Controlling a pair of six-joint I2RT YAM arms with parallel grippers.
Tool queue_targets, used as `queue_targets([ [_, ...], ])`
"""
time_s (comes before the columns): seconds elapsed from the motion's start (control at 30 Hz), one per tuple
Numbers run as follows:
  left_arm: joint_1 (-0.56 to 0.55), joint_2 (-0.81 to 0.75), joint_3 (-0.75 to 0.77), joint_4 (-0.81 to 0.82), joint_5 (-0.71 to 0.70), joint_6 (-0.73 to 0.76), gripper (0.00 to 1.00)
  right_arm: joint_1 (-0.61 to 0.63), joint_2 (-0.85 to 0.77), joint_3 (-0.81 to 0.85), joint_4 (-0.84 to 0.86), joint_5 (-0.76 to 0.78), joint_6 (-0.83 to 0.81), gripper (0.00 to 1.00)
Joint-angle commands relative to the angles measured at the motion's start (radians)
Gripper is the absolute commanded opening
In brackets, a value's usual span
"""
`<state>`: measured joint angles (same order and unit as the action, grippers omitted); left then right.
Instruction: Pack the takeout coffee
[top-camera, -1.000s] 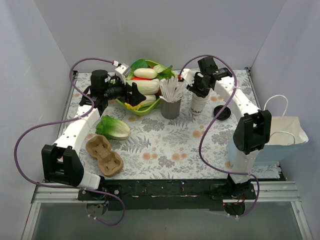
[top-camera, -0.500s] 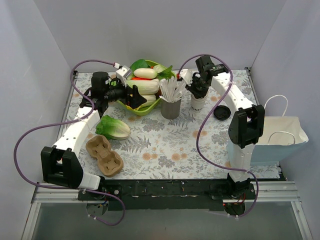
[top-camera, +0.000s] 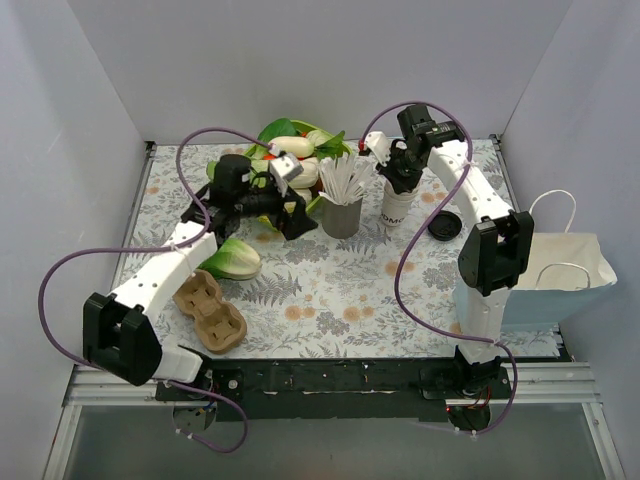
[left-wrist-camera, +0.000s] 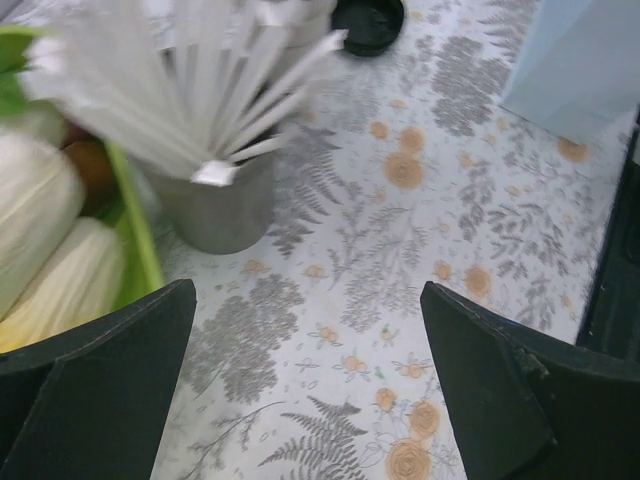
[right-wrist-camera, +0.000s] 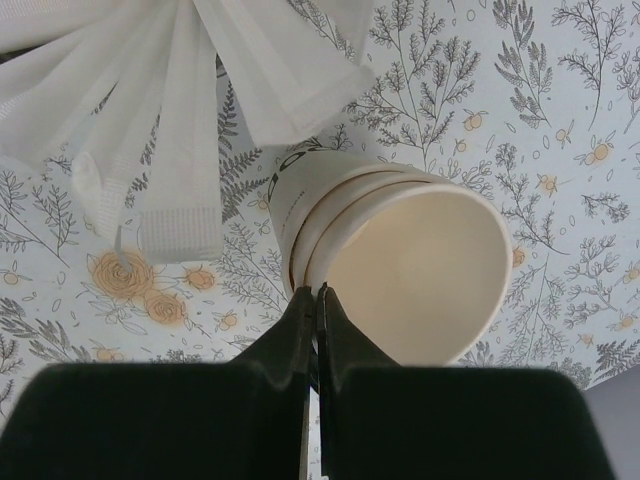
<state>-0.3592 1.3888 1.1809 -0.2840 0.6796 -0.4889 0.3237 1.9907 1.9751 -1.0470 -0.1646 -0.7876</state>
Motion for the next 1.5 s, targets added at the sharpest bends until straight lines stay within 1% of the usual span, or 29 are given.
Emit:
queue_targets([
  [0.0,-0.165,-0.092,-0.042,-0.023,-0.044,0.246,0.97,-0.002,-0.033,0.048,-0.039,0.019,0.01,0.01],
  [0.03,-0.237,-0.114,-0.078,0.003,-0.086,0.294,0.97,-0.003,-0.032,0.05,-0.045,0.02,0.01,0.01],
  [0.07,-0.272,-0.122,-0.101,0.025,-0.113,0.341,0.98,-0.005,-0.032,0.051,-0.053,0.022,0.01,0.01],
  [0.1,-0.303,-0.126,-0.121,0.052,-0.136,0.445,0.98,-0.005,-0.03,0.053,-0.056,0.023,0.013,0.01],
  [0.13,-0.354,-0.125,-0.159,0.119,-0.181,0.484,0.98,-0.003,-0.027,0.063,-0.054,0.027,0.022,0.01],
  [0.2,-0.391,-0.11,-0.184,0.202,-0.196,0.581,0.98,-0.005,-0.017,0.085,-0.05,0.04,0.072,0.01],
  [0.23,-0.414,-0.099,-0.194,0.279,-0.193,0.642,0.98,-0.003,-0.012,0.115,-0.05,0.042,0.091,0.01],
  [0.27,-0.425,-0.065,-0.204,0.326,-0.189,0.668,0.98,-0.005,-0.004,0.131,-0.051,0.042,0.112,0.01],
  [0.3,-0.435,-0.045,-0.205,0.362,-0.193,0.69,0.98,-0.003,-0.003,0.146,-0.054,0.049,0.169,0.01],
  [0.33,-0.458,-0.015,-0.198,0.406,-0.196,0.738,0.98,-0.003,-0.001,0.157,-0.056,0.056,0.192,0.01],
  [0.4,-0.48,0.068,-0.17,0.439,-0.193,0.772,0.98,0.001,0.006,0.192,-0.08,0.082,0.238,0.01],
  [0.47,-0.515,0.119,-0.159,0.515,-0.204,0.817,0.98,0.006,-0.001,0.177,-0.088,0.102,0.269,0.01],
  [0.5,-0.532,0.177,-0.155,0.544,-0.241,0.832,0.98,0.011,-0.007,0.159,-0.084,0.12,0.274,0.01],
  [0.53,-0.561,0.203,-0.153,0.607,-0.255,0.846,0.98,0.011,-0.015,0.145,-0.081,0.125,0.281,0.01],
  [0.63,-0.593,0.306,-0.113,0.698,-0.293,0.845,0.98,0.011,-0.041,0.094,-0.079,0.138,0.295,0.01],
  [0.73,-0.609,0.37,-0.087,0.77,-0.334,0.822,0.98,0.011,-0.067,0.056,-0.082,0.149,0.315,0.01],
  [0.93,-0.639,0.441,-0.083,0.897,-0.409,0.842,0.98,0.014,-0.107,-0.01,-0.077,0.158,0.361,0.01],
  [1.07,-0.661,0.486,-0.063,0.939,-0.475,0.852,0.98,0.023,-0.135,-0.054,-0.079,0.154,0.383,0.01],
  [1.27,-0.673,0.541,-0.029,0.954,-0.515,0.878,0.98,0.04,-0.165,-0.102,-0.067,0.145,0.392,0.01],
  [1.47,-0.678,0.596,0.022,0.987,-0.58,0.885,0.98,0.061,-0.158,-0.099,-0.065,0.146,0.393,0.01],
])
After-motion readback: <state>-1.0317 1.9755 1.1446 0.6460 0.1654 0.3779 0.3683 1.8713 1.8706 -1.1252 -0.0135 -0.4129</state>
